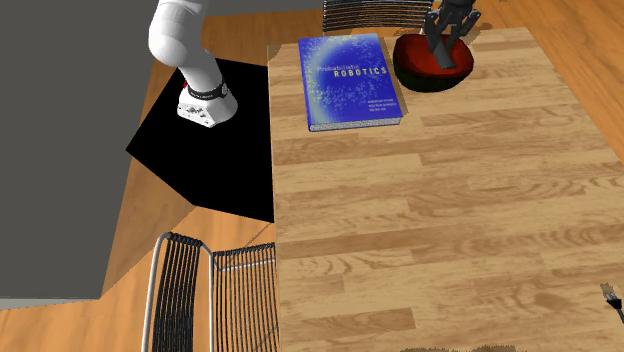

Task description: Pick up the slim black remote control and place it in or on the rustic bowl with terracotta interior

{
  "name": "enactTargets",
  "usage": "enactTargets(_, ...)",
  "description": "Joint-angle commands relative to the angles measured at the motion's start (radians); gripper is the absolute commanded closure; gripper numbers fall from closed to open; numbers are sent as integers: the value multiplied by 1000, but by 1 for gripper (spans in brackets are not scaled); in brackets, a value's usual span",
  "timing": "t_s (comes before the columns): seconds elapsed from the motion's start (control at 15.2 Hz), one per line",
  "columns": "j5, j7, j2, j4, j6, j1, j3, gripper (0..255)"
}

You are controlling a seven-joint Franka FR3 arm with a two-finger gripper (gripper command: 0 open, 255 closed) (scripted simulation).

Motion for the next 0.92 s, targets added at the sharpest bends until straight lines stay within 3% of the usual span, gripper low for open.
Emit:
enactTargets(0.0,-1,5,2,-22,24,-1,0,255)
enactTargets(0.66,-4,13,7,-52,58,-2,-1,255)
enactTargets(0.73,-4,13,7,-53,59,-2,-1,0)
enactTargets(0.86,-4,14,5,-58,61,-2,-1,0)
